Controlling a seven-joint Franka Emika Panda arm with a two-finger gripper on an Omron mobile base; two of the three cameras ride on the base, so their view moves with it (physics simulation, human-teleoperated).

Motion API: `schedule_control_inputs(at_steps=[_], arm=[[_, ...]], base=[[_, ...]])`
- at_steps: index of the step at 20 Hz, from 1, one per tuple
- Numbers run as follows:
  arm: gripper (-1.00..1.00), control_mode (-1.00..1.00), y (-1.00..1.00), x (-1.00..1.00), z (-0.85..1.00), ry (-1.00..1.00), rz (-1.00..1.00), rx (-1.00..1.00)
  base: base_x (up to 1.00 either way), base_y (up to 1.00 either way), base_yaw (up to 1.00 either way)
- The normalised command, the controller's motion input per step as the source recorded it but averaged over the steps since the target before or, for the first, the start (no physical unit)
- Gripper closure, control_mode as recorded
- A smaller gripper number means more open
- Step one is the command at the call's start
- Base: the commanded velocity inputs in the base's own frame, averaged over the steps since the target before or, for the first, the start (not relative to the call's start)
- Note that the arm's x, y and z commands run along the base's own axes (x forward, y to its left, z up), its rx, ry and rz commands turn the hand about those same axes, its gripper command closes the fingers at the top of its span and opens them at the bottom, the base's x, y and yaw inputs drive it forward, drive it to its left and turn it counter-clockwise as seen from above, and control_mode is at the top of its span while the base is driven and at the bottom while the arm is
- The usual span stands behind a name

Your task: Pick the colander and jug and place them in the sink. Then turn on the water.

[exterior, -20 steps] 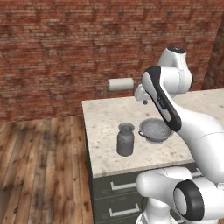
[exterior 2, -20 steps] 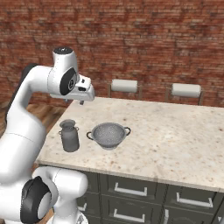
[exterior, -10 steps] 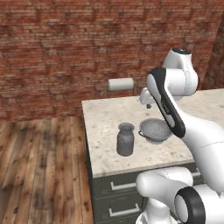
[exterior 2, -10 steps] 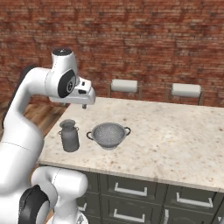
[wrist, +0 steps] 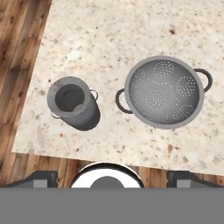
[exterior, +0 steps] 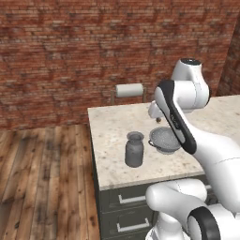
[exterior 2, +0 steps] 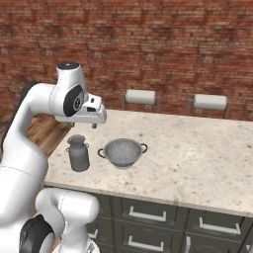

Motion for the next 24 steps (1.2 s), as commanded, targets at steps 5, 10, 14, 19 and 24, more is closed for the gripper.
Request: schedule_control_inputs(at_steps=[5, 10, 14, 19, 24], arm=[[-1.00, -1.00, 0.03, 0.01, -0.47, 0.00, 0.00, 0.00], [-1.00, -1.00, 0.06, 0.00, -0.43, 0.00, 0.00, 0.01], [-1.00, -1.00, 0.18, 0.03, -0.33, 0.00, 0.00, 0.00], [-1.00, -1.00, 0.19, 0.14, -0.13, 0.00, 0.00, 0.00], [-1.00, -1.00, 0.21, 0.17, -0.04, 0.05, 0.00, 0.00]], base=[[0.00, 0.00, 0.00], [0.00, 0.00, 0.00], [0.00, 0.00, 0.00], [0.00, 0.00, 0.00], [0.00, 0.00, 0.00]])
